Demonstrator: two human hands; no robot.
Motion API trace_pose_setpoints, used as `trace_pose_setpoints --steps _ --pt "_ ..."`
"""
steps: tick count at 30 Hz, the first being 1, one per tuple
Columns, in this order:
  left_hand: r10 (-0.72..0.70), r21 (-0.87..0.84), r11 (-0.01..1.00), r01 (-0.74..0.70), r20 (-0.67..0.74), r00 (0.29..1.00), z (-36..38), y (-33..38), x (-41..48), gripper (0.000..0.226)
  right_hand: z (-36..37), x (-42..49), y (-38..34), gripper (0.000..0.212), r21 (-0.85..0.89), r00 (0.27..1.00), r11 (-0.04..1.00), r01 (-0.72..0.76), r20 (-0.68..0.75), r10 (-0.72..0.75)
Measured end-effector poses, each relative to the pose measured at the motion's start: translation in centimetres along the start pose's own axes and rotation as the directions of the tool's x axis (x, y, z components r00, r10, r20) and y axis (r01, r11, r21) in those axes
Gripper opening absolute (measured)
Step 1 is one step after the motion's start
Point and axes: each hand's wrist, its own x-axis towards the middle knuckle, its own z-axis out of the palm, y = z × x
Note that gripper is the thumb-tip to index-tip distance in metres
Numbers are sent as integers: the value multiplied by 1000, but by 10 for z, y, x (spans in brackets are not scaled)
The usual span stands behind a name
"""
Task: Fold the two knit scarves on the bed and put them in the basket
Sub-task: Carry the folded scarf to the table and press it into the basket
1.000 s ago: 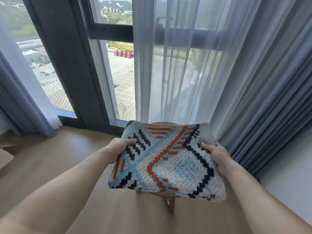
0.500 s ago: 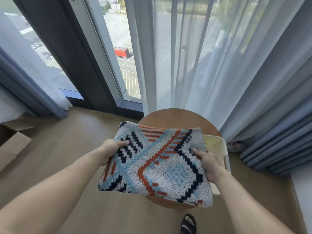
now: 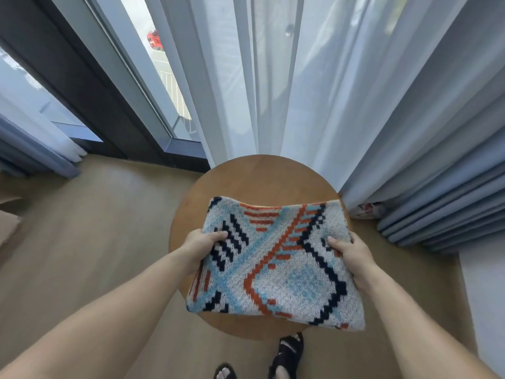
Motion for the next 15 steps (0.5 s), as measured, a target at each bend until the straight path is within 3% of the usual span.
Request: trace_pose_setpoints --steps 2,4,8,12,15 --pt "27 -9 1000 -27 -69 997 10 -7 5 36 -1 1 1 57 -96 998 994 42 -47 -47" --pt "104 71 993 -93 -167 980 15 -16 9 34 3 3 5 63 -303 983 948 101 -118 -143" --pt "312 285 931 -228 -295 903 31 -33 10 27 22 3 12 51 -507 920 846 166 -229 -318" --pt "397 323 902 -288 -354 847 48 -46 21 29 38 8 22 54 -670 850 703 239 -205 -485" --pt "434 364 881 -303 -365 824 57 -50 33 23 44 17 31 60 -781 844 581 231 -136 -519"
